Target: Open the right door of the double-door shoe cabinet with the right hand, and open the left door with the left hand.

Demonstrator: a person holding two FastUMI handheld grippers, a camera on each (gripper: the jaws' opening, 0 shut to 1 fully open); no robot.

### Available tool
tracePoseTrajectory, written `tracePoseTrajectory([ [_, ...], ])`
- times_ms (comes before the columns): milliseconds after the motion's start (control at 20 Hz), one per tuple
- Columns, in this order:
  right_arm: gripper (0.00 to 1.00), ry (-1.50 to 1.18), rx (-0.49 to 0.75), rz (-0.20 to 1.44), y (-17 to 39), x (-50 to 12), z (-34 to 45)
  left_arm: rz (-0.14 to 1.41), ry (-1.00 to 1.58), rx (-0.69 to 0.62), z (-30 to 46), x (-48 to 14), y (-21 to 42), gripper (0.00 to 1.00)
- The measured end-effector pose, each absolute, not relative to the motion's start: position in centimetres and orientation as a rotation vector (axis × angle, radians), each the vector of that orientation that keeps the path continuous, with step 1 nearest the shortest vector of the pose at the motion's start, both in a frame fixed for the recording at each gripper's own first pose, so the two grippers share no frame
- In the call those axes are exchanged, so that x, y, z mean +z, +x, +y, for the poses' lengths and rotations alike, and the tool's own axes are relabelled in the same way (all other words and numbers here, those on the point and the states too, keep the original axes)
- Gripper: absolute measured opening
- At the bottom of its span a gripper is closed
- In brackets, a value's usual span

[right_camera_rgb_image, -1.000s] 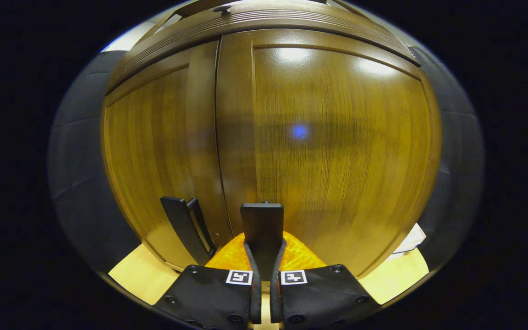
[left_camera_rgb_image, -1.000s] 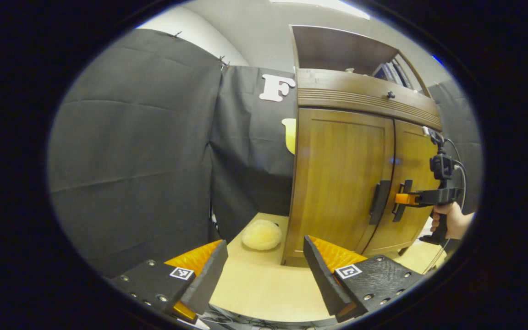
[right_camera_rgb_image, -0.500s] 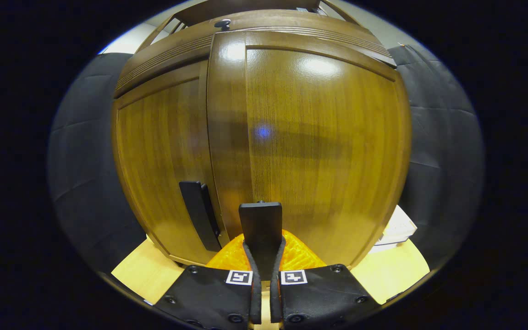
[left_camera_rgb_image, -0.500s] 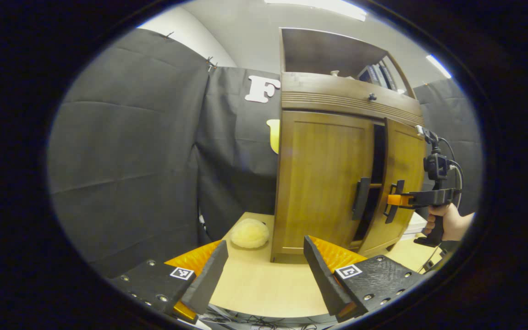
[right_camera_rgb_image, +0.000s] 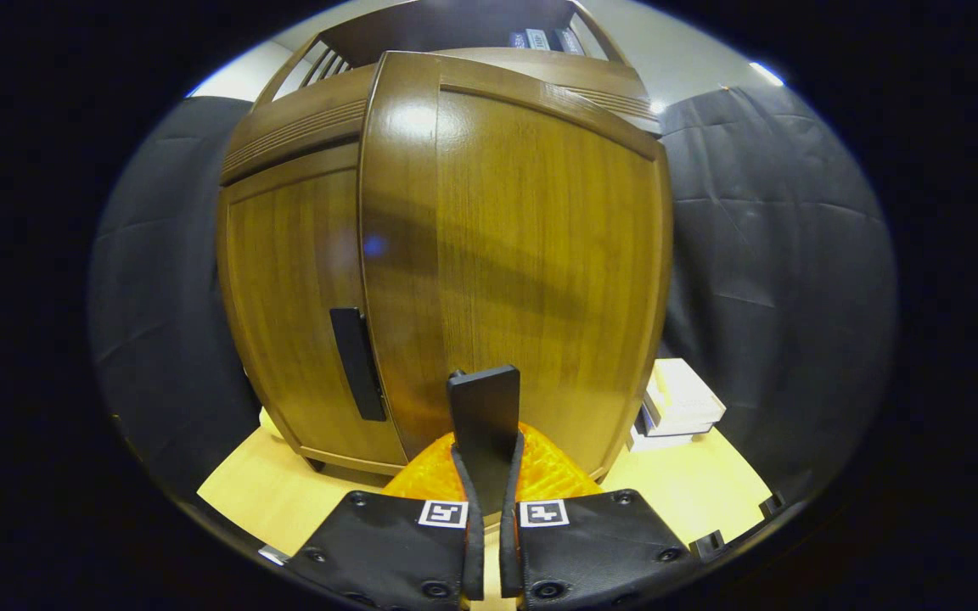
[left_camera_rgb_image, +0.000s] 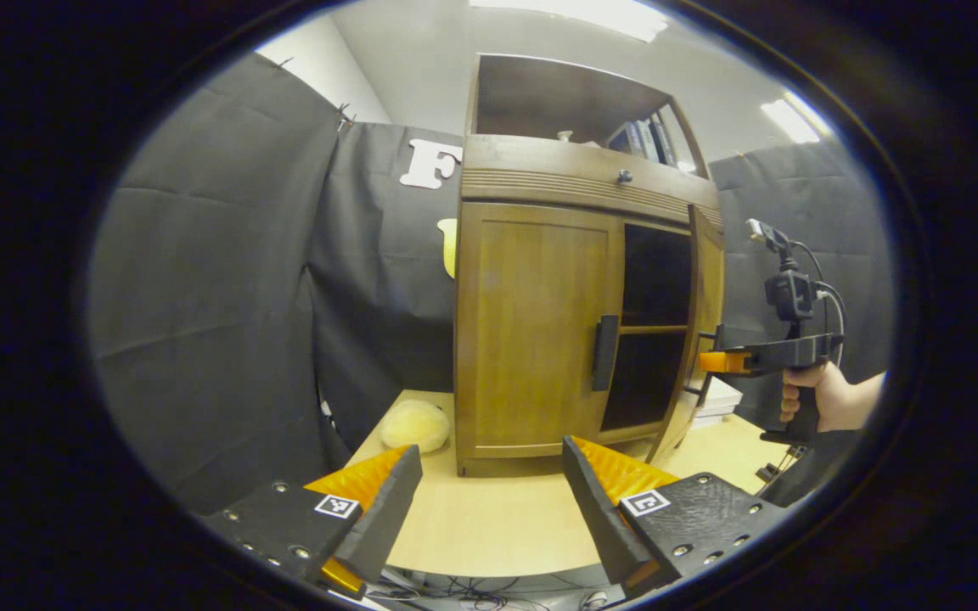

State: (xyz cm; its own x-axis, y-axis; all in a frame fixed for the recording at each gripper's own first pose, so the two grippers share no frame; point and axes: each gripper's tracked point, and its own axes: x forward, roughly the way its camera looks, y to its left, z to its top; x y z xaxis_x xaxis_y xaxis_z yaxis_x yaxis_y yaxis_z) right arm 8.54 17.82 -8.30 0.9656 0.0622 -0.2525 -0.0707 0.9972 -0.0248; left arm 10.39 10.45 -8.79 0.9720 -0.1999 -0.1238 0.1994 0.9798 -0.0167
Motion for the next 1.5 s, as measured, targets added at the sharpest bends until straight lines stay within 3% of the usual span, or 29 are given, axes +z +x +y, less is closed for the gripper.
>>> tracePoseTrajectory([
  [50, 0.08, -0.027, 0.074, 0.250, 8.0, -8.3, 17.1, 0.123, -0.003, -0.198, 10.3, -8.6, 10.4, 0.96],
  [100, 0.05, -0.027, 0.080, 0.247, 7.6, -8.3, 16.6, 0.122, -0.006, -0.196, 9.8, -8.4, 10.5, 0.96],
  [150, 0.08, -0.030, 0.090, 0.246, 7.3, -8.3, 16.0, 0.120, -0.008, -0.194, 8.8, -7.8, 10.2, 0.96],
  [350, 0.05, -0.047, 0.157, 0.251, 5.3, -8.1, 13.9, 0.102, -0.011, -0.167, 5.3, -7.8, 8.4, 0.96],
  [500, 0.12, -0.052, 0.208, 0.256, 4.4, -8.0, 12.2, 0.094, -0.017, -0.156, 1.8, -7.2, 7.6, 0.96],
  [550, 0.08, -0.061, 0.225, 0.254, 4.1, -7.9, 11.5, 0.096, -0.017, -0.153, 0.6, -7.4, 7.4, 0.96],
  [800, 0.08, -0.080, 0.293, 0.247, 2.5, -7.8, 8.5, 0.097, -0.010, -0.127, -3.5, -7.7, 5.8, 0.96],
  [1100, 0.04, -0.083, 0.322, 0.224, 1.4, -7.7, 4.2, 0.099, -0.002, -0.085, -7.1, -9.2, 2.2, 0.96],
  [1300, 0.12, -0.065, 0.308, 0.206, 1.2, -7.6, 1.2, 0.107, 0.010, -0.103, -8.6, -9.7, 1.5, 0.96],
  [1400, 0.07, -0.056, 0.289, 0.203, 1.5, -7.2, -0.3, 0.102, 0.024, -0.104, -9.3, -9.3, 1.6, 0.96],
  [1500, 0.12, -0.055, 0.271, 0.199, 1.8, -7.0, -1.8, 0.093, 0.020, -0.114, -10.1, -8.9, 1.7, 0.96],
])
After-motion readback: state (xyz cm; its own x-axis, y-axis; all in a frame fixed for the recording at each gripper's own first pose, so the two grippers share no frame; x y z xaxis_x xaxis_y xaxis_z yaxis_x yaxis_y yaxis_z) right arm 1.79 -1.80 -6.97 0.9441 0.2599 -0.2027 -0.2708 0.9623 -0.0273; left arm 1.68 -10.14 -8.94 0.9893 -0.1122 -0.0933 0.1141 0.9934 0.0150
